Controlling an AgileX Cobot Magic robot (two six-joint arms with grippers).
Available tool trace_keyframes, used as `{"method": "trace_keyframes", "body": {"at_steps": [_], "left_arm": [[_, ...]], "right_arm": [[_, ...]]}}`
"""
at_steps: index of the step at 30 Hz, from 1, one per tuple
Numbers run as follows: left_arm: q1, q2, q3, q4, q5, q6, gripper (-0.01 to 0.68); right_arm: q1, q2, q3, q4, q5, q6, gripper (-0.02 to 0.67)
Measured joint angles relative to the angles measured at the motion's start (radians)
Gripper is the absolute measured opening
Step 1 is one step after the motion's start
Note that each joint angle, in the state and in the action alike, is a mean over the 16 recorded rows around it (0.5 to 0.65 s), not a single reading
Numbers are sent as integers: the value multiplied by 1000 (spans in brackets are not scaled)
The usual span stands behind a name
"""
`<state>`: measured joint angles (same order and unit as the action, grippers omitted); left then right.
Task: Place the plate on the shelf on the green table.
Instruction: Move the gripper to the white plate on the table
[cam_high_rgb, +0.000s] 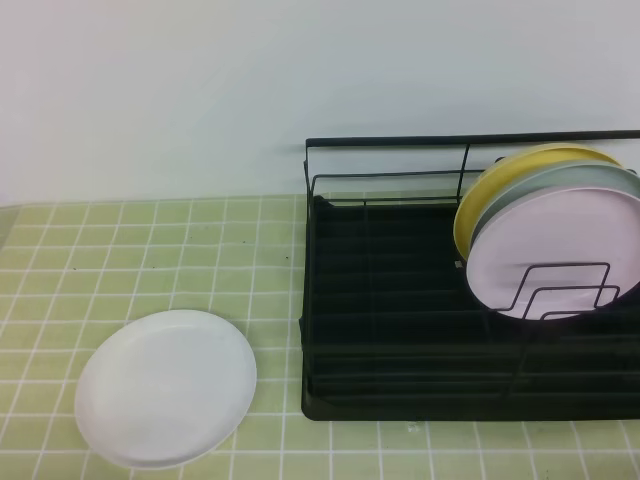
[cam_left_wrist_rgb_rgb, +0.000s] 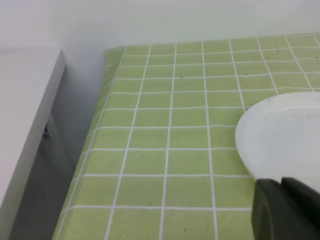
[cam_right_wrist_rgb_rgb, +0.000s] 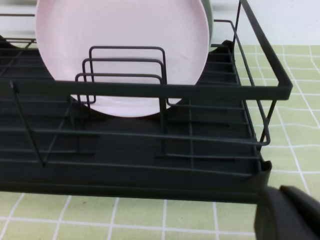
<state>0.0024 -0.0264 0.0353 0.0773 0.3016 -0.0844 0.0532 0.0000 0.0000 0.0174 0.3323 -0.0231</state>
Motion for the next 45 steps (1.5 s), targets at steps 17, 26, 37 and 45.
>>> {"method": "trace_keyframes", "body": {"at_steps": [17, 26, 37, 45], "left_arm": [[0, 0, 0, 0, 0, 0, 0], [0, 0, 0, 8, -5, 2, 0], [0, 0, 0, 31, -171, 1, 0], [0, 0, 0, 40, -301, 1, 0]], "right_arm": [[0, 0, 0, 0, 0, -6, -1], [0, 0, 0, 0, 0, -15, -1], [0, 0, 0, 0, 0, -16, -1], [0, 0, 0, 0, 0, -16, -1]]}}
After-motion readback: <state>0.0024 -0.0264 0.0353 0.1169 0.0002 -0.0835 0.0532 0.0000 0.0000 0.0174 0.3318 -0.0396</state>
